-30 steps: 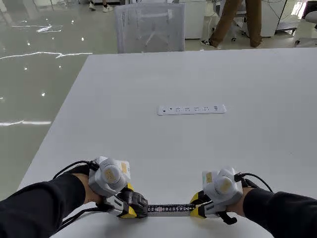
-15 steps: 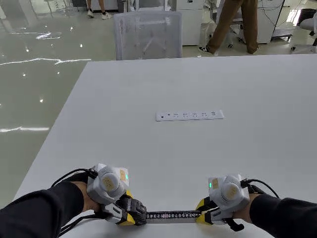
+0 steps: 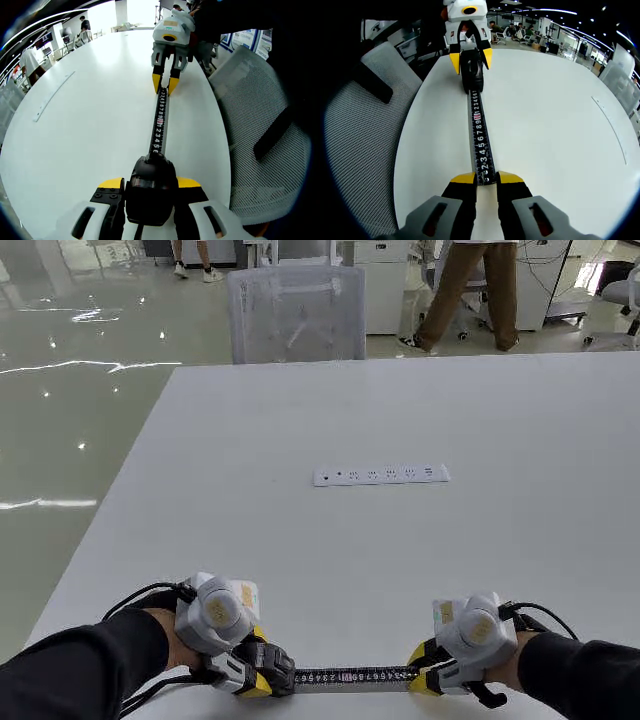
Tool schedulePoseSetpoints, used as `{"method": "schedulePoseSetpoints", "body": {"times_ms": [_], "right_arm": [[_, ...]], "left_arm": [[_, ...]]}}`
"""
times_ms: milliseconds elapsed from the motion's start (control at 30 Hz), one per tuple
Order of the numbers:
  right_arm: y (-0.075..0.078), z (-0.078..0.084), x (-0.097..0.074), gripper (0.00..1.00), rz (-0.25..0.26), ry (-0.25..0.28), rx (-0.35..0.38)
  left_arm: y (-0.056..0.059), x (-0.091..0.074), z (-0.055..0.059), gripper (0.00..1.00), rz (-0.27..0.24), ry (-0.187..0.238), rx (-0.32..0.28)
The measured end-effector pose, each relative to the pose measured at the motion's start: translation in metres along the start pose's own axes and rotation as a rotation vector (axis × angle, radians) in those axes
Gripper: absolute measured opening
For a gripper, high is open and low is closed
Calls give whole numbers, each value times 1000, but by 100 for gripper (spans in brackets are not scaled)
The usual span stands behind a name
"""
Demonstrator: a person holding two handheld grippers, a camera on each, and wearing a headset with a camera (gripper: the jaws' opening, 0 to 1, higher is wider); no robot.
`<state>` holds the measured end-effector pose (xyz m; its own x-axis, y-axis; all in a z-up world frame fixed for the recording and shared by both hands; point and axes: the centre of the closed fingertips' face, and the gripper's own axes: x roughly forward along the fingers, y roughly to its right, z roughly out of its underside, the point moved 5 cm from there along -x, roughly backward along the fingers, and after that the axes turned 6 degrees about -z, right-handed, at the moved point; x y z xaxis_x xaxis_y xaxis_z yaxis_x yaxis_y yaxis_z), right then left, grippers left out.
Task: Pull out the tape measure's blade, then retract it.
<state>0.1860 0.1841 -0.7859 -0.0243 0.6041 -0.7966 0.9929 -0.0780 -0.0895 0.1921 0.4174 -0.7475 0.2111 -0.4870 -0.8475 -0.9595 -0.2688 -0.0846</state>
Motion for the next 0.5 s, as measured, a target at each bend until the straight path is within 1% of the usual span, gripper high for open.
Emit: {"method": "schedulePoseSetpoints", "body": {"times_ms": [500], "right_arm": [[2,12,-11,11,6,-13,11]], "left_arm": [[0,0,0,34,-4,-1,-8]]}}
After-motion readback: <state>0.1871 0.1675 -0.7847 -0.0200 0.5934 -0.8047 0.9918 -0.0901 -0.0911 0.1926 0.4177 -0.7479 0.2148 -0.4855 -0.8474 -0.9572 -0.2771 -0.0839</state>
